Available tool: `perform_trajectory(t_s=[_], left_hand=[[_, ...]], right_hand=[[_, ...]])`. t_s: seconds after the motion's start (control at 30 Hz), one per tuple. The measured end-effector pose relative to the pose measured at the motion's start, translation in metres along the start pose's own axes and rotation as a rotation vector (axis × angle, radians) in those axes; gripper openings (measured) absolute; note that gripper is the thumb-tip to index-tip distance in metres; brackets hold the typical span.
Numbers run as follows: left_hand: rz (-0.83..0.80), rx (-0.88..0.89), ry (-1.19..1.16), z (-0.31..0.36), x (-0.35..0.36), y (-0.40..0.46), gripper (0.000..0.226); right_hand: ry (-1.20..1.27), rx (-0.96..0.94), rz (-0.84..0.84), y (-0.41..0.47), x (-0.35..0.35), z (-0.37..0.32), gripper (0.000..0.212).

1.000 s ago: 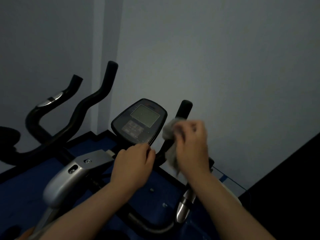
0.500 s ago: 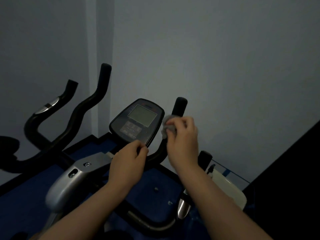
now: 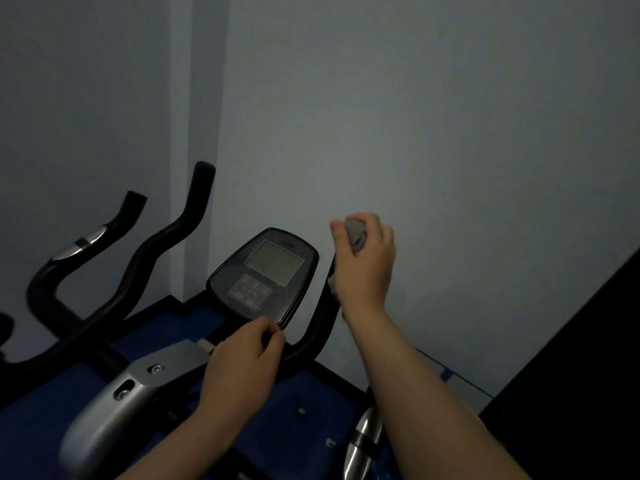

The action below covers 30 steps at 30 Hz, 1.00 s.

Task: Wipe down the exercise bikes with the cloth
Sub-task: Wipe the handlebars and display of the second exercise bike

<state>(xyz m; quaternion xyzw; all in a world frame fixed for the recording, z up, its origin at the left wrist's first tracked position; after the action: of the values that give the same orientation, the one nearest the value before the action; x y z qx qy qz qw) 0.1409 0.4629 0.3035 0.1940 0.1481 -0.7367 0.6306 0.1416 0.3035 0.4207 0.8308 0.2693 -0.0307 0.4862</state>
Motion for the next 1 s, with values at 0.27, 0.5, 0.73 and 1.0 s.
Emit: perform_trajectory(t_s=[0.27, 0.5, 0.73, 1.0], left_hand=[[0.014, 0.006, -0.009, 0.000, 0.000, -0.001, 0.022], [0.023, 0.032, 0.036, 0.001, 0.001, 0.000, 0.022], [0.048, 0.035, 0.069, 0.000, 0.002, 0.000, 0.019], [0.076, 0.052, 0.087, 0.000, 0.002, 0.000, 0.019]], right_hand=[[0.130, 0.240, 0.312, -0.050, 0.014, 0.016, 0.021], [0.276, 0.321, 0.314, -0.019, 0.002, 0.015, 0.013], [0.151, 0.460, 0.176, -0.089, 0.021, 0.028, 0.029], [0.038, 0.304, 0.145, -0.054, 0.017, 0.011, 0.034]])
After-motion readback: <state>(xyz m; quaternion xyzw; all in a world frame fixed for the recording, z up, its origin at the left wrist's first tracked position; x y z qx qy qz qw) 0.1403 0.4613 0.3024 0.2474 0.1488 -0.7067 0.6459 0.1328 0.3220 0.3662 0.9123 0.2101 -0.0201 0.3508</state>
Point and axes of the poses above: each hand's wrist, its own y-axis towards the middle knuckle, its own x-axis out of the palm, z = x × y, the point moved 4 cm from there along y, towards the middle knuckle, and after that the axes turned 12 degrees about -x, right-handed, at the moved point
